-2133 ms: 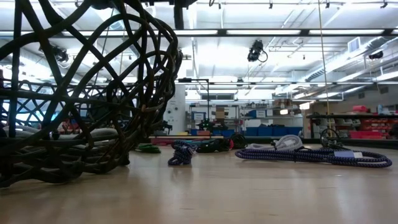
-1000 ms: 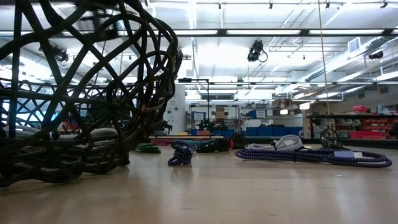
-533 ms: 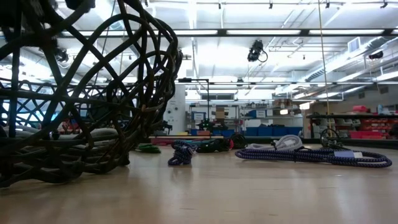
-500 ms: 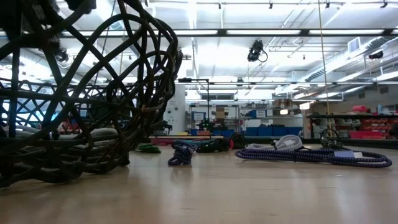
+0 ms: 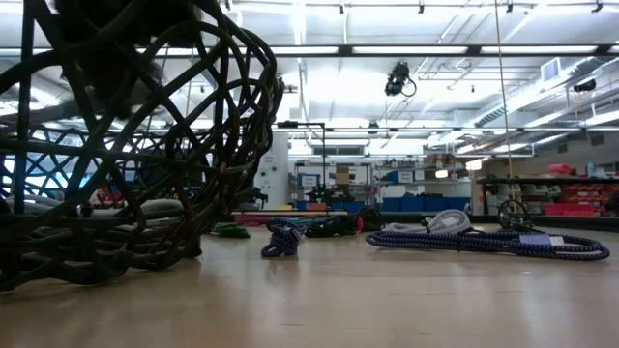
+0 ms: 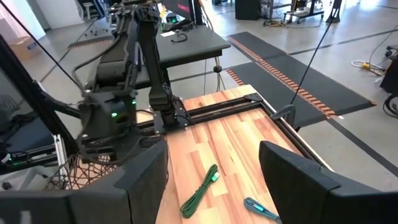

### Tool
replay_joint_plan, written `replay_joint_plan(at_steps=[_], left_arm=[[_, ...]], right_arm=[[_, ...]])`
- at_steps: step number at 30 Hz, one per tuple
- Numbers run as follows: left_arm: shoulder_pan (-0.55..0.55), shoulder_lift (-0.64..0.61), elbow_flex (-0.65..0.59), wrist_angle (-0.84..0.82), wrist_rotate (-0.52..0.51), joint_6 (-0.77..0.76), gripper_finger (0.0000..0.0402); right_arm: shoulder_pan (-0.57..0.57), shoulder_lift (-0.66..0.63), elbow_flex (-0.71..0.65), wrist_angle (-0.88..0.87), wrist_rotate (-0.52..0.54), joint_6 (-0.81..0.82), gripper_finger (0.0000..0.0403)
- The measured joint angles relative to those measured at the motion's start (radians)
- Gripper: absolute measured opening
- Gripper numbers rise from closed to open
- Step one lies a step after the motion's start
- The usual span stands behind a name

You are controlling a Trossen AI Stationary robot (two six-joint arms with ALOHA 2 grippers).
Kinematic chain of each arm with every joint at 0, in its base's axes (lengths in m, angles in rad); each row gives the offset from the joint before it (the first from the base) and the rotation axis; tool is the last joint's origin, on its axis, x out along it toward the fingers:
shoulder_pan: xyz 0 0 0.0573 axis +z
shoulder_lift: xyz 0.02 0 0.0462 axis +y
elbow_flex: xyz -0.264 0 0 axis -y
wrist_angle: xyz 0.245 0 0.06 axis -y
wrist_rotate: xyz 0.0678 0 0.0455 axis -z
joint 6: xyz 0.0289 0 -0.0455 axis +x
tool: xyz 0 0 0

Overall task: Pick and place USB-C Cables
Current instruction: Put the black and white charger cable into the wire basket

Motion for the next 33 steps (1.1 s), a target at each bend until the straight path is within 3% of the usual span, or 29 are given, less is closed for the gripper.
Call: replay_joint_plan(at_steps=[12,22,29,33], left_arm=[[0.054,0.000,0.000,0.037,0.037,0.045,0.0028],[0.054,0.000,0.000,0.064,0.037,-0.014,0.0156],[0.066,0.000,0.000,0.085,0.040,-0.105,0.0181],[0.076,-0.009,0.000,0.188,0.093,-0.152,0.0185]], right_arm=[[0.000,0.000,0.000,-0.001,0.000,-0.001,0.0258],[0.000,0.000,0.000,-0.002,0.000,-0.004,0.0257],[0.000,0.000,0.000,-0.002,0.000,-0.011,0.0257],[0.000,0.000,0.000,-0.003,-0.002,-0.011,0.0257]])
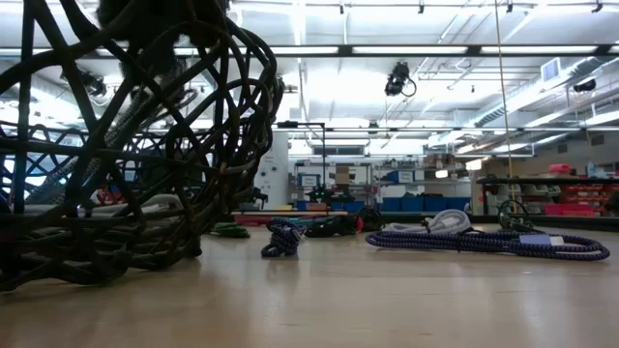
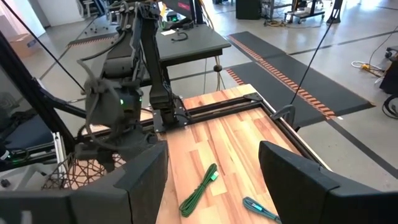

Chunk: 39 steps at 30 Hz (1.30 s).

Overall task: Pick and place USB-C Cables
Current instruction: Put the black and white charger cable into the wire basket, then put the right black charger cable into the wire basket

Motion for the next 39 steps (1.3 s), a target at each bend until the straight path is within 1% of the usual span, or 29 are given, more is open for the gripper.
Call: replay_joint_plan(at_steps=[3,9,12,15,19,21,23,26,30,34,37,39], left_arm=[[0.017,-0.007,0.000,0.100,0.030,-0.027,0.0185],[0.032,-0.017,0.000,0.319,0.030,-0.013,0.0185],[0.034,-0.017,0.000,0.429,-0.014,0.000,0.0185],[0.035,-0.017,0.000,0.579,-0.083,0.051,0.0185],[0.041,-0.017,0.000,0.755,-0.203,0.171,0.0185],[0.052,-0.017,0.000,0.828,-0.247,0.241,0.0185],[0.070,-0.017,0.000,0.884,-0.271,0.300,0.0185],[0.101,-0.017,0.000,0.931,-0.278,0.334,0.0185],[0.152,-0.017,0.000,0.930,-0.277,0.307,0.0185],[0.198,-0.016,0.000,0.949,-0.278,0.302,0.0185],[0.220,-0.016,0.000,1.004,-0.270,0.302,0.0185],[0.229,-0.016,0.000,1.027,-0.245,0.302,0.0185]], right_arm=[[0.000,0.000,0.000,-0.001,-0.007,0.000,0.0257],[0.000,0.000,0.000,-0.027,-0.009,-0.011,0.0257],[-0.006,-0.001,0.000,-0.121,0.016,-0.007,0.0257],[-0.020,0.000,0.000,-0.286,0.010,0.082,0.0257],[-0.022,0.011,0.000,-0.491,-0.010,0.200,0.0256],[-0.017,0.021,0.000,-0.557,-0.029,0.212,0.0255],[-0.013,0.034,-0.001,-0.588,-0.033,0.211,0.0253],[-0.011,0.052,-0.001,-0.588,-0.033,0.190,0.0251],[-0.012,0.085,-0.001,-0.578,-0.025,0.111,0.0244],[-0.037,0.119,-0.001,-0.592,-0.016,0.090,0.0233],[-0.076,0.149,-0.001,-0.664,0.001,0.104,0.0232],[-0.106,0.167,-0.001,-0.753,0.028,0.126,0.0236]])
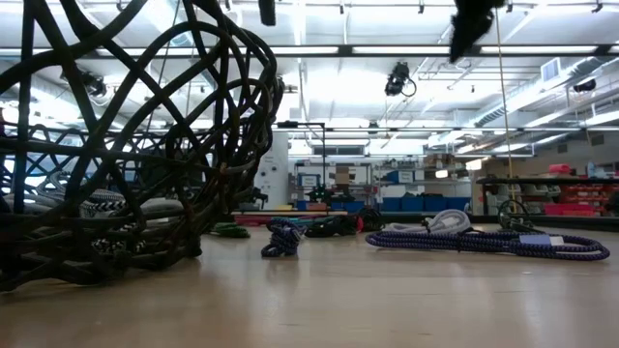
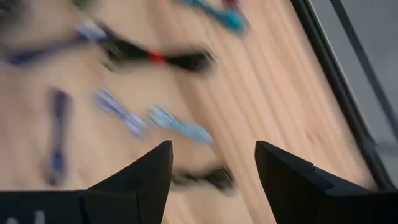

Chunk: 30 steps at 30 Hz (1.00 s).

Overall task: Pick and place USB-C Cables
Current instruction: Put the right black charger cable into the wire basket

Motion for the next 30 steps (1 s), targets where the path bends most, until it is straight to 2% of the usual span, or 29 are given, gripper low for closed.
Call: replay_joint_plan(at_steps=[4,10,22,30], left_arm=[[0.013,0.000,0.000,0.004,0.040,0.000,0.0185],[0.013,0.000,0.000,-0.003,0.048,0.008,0.0186],[0.013,0.000,0.000,-0.003,0.095,0.008,0.0186],[0.013,0.000,0.000,-0.003,0.096,0.007,0.0186]], right_arm=[[-0.061,0.031,-0.001,-0.176,0.053,0.063,0.0249],[-0.119,0.008,-0.082,-0.171,0.024,0.118,0.0255],[-0.242,-0.102,-0.447,0.097,-0.119,0.152,0.0252],[-0.290,-0.111,-0.639,0.230,-0.180,0.134,0.0252]])
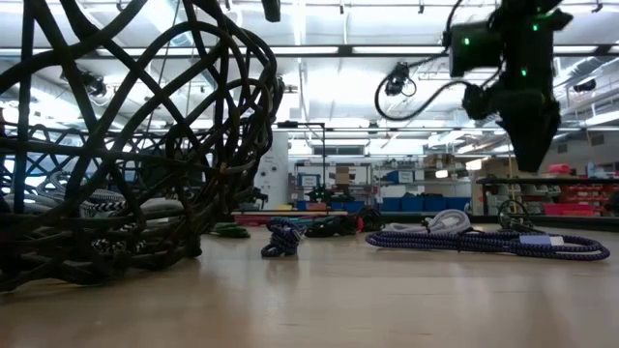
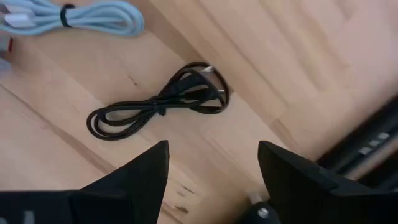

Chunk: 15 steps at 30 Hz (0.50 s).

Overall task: Pick and place USB-C Cables
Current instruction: Put the right black charger cable into the wire basket

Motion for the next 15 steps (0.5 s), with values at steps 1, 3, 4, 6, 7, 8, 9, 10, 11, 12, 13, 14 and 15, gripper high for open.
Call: replay_joint_plan(at_steps=[1,3,4,6,7,8,9,10,11,12,13,14,15], left_arm=[[0.000,0.000,0.000,0.000,0.000,0.000,0.0186],[0.000,0.000,0.000,0.000,0.000,0.000,0.0186],[0.000,0.000,0.000,0.000,0.000,0.000,0.0186],[0.000,0.000,0.000,0.000,0.000,0.000,0.0186],[0.000,0.000,0.000,0.000,0.000,0.000,0.0186],[0.000,0.000,0.000,0.000,0.000,0.000,0.0186],[0.000,0.000,0.000,0.000,0.000,0.000,0.0186],[0.000,0.000,0.000,0.000,0.000,-0.001,0.0186],[0.000,0.000,0.000,0.000,0.000,-0.005,0.0186],[0.000,0.000,0.000,0.000,0.000,-0.007,0.0186],[0.000,0.000,0.000,0.000,0.000,-0.007,0.0186],[0.000,0.000,0.000,0.000,0.000,-0.007,0.0186],[0.000,0.000,0.000,0.000,0.000,-0.007,0.0185]], right_arm=[[-0.004,0.000,-0.017,0.019,-0.002,-0.011,0.0252],[-0.014,0.000,-0.048,0.064,-0.009,-0.022,0.0252],[-0.021,0.000,-0.060,0.088,-0.017,-0.030,0.0252],[-0.035,0.000,-0.080,0.138,-0.035,-0.044,0.0252],[-0.041,0.000,-0.089,0.158,-0.039,-0.055,0.0252],[-0.048,0.000,-0.097,0.175,-0.041,-0.068,0.0252],[-0.056,0.000,-0.105,0.187,-0.043,-0.080,0.0252],[-0.065,0.000,-0.112,0.201,-0.044,-0.092,0.0252],[-0.075,0.000,-0.117,0.211,-0.047,-0.102,0.0252],[-0.085,0.000,-0.120,0.216,-0.053,-0.113,0.0251],[-0.093,0.000,-0.121,0.218,-0.055,-0.122,0.0251],[-0.102,0.001,-0.121,0.219,-0.055,-0.135,0.0251],[-0.110,0.002,-0.121,0.220,-0.056,-0.147,0.0251]])
